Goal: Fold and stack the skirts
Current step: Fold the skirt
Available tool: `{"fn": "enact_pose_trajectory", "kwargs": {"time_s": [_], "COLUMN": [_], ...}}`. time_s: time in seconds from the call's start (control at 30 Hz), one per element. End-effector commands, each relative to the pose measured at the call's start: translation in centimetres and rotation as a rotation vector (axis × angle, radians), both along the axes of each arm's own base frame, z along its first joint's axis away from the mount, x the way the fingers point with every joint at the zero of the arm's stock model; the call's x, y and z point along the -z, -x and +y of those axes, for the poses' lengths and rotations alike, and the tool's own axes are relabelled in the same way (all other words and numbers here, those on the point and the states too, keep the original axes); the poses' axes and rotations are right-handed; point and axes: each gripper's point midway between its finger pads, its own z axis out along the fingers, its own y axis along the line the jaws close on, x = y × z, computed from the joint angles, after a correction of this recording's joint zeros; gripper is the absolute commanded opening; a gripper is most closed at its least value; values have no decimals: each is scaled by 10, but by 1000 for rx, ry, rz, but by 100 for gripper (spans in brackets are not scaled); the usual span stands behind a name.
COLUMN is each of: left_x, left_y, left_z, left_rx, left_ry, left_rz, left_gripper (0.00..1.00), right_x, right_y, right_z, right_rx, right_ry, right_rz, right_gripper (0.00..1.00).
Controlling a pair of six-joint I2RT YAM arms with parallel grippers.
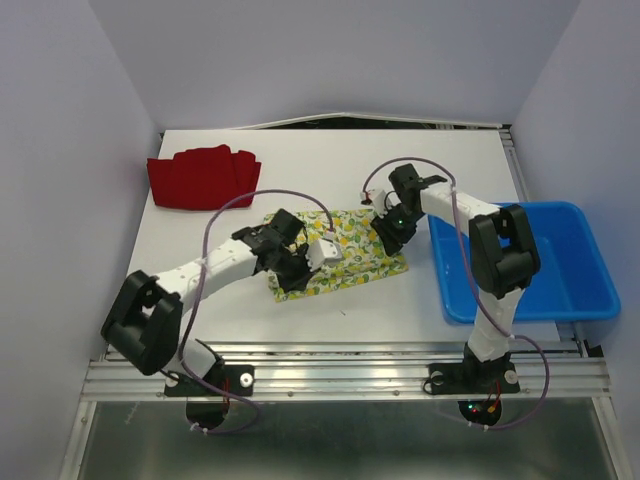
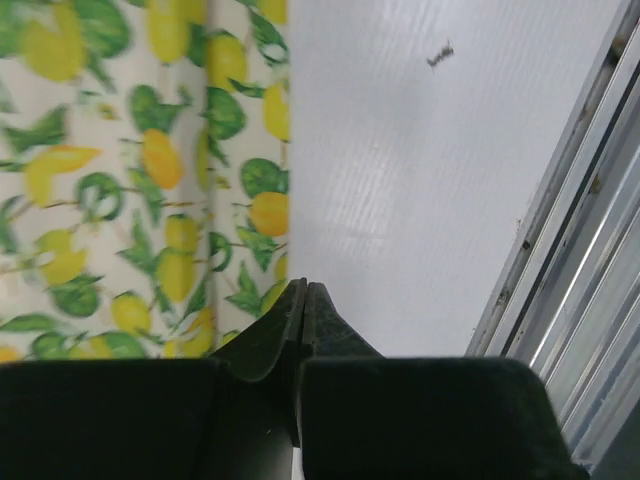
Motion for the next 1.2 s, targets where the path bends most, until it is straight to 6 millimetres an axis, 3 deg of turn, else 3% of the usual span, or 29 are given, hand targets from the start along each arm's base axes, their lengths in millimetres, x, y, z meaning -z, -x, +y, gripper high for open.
{"fn": "enact_pose_trajectory", "kwargs": {"time_s": [0.0,0.13,0.2,0.27,0.3,0.4,0.47,0.57,0.7,0.77,1.0,1.03,1.13,1.17], "left_x": [-100,-145,-138,-112,-102,-42,-7,15,24,23,21,19,6,-8], "left_y": [-58,-122,-150,-165,-169,-160,-143,-130,-109,-99,-69,-69,-74,-79], "left_z": [-7,27,44,55,58,68,65,55,33,18,-49,-55,-70,-75], "left_rx": [-188,-474,-575,-589,-594,-552,-490,-447,-379,-371,-423,-422,-450,-465], "left_ry": [276,344,266,161,127,3,-24,-39,-27,-7,66,72,109,153], "left_rz": [-161,-242,-295,-310,-310,-222,-142,-101,-60,-27,84,73,42,15], "left_gripper": [13,17,16,10,7,2,0,0,0,0,0,0,0,0], "right_x": [3,24,31,22,30,17,-6,-50,-96,-112,-121,-120,-112,-116], "right_y": [-30,-62,-84,-112,-113,-149,-172,-188,-180,-162,-99,-83,-63,-61], "right_z": [16,28,32,39,38,52,64,75,72,65,38,36,26,24], "right_rx": [1,17,30,35,29,21,39,111,244,331,482,515,568,589], "right_ry": [39,99,121,121,134,103,56,-15,-77,-123,-206,-220,-232,-239], "right_rz": [-76,-142,-167,-239,-235,-328,-402,-477,-501,-465,-315,-274,-210,-216], "right_gripper": [44,45,45,45,45,47,48,49,49,48,49,49,49,49]}}
